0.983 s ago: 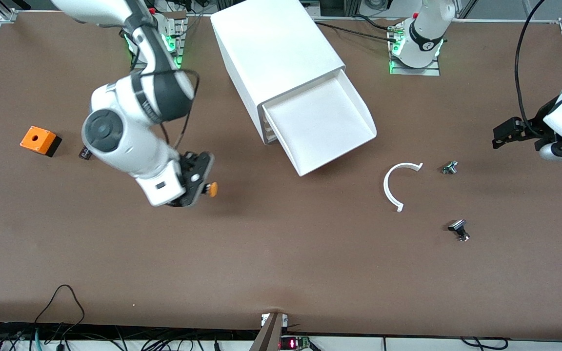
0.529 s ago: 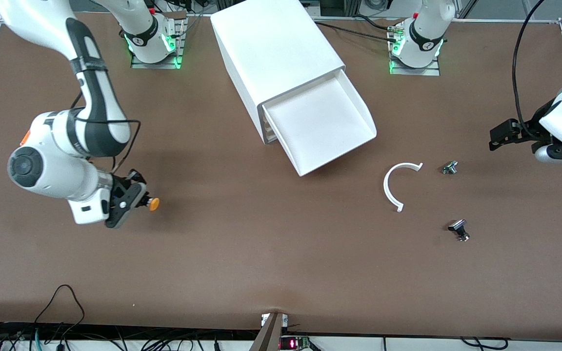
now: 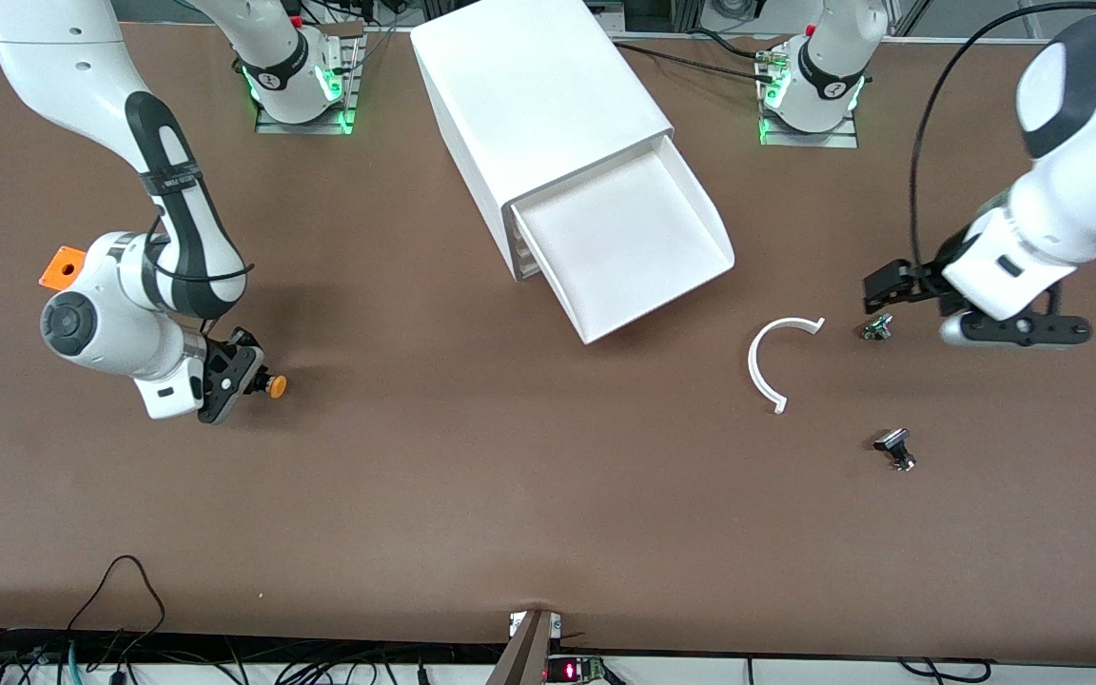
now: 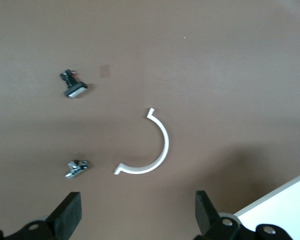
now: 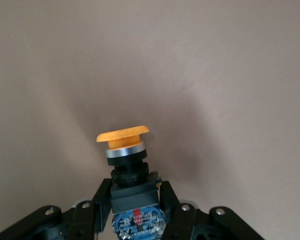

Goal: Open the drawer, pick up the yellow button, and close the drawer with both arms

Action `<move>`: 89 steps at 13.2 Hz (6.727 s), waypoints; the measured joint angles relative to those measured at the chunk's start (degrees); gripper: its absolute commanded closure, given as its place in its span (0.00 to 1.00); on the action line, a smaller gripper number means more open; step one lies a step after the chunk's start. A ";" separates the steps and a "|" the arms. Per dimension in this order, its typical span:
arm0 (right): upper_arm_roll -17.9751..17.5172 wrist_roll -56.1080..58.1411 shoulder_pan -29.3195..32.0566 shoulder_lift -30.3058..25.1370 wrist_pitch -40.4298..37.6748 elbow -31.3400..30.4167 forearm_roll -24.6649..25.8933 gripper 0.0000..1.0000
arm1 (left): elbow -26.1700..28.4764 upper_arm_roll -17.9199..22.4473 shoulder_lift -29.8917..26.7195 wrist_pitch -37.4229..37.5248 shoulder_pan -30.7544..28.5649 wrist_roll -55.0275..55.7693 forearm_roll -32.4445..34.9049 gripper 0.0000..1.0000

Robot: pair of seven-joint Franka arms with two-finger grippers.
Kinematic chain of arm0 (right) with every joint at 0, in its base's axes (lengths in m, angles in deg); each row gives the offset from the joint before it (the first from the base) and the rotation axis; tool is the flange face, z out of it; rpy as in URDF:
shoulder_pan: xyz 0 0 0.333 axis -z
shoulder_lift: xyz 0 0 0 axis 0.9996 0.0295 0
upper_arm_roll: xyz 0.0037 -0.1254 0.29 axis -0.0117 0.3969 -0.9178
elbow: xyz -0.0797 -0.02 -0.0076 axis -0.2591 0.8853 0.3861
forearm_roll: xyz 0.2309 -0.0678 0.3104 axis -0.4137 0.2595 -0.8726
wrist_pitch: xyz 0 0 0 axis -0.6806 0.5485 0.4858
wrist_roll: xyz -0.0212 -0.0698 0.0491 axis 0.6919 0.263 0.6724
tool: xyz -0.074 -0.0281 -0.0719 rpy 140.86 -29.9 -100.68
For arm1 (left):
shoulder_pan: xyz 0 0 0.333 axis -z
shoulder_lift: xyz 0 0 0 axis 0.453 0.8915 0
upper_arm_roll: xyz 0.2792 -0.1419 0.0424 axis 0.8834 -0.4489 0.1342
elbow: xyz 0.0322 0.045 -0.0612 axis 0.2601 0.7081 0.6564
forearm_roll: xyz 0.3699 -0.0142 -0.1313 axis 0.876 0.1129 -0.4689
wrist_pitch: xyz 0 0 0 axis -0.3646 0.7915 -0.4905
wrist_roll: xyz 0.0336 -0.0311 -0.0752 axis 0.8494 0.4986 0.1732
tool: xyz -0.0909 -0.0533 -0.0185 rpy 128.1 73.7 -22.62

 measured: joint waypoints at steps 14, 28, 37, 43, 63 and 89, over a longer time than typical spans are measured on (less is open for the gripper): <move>-0.18 -0.86 -0.06 -5.36 -17.79 12.13 -0.31 0.01 | 5.58 -0.40 13.19 -20.43 16.35 43.18 0.02 0.00; -2.31 -70.74 -10.76 -11.38 -38.28 26.58 0.12 0.01 | 14.97 -6.44 8.86 -20.56 18.27 46.37 -6.88 0.00; -0.33 -78.92 -3.28 -16.42 -37.74 26.88 14.69 0.01 | 19.88 -9.03 7.64 -20.56 22.87 46.96 -14.95 0.00; -0.39 -78.93 -0.21 -21.73 -37.86 23.64 14.69 0.01 | 22.36 -11.33 7.60 -20.56 22.86 47.01 -14.96 0.00; -1.50 -69.20 4.69 -26.39 -40.56 17.99 13.33 0.01 | 20.47 -8.00 5.66 -21.09 16.05 46.02 -6.35 0.00; -2.15 -67.93 4.78 -25.81 -40.42 19.24 12.98 0.01 | 3.31 -1.24 -9.85 2.96 -6.01 19.77 2.31 0.00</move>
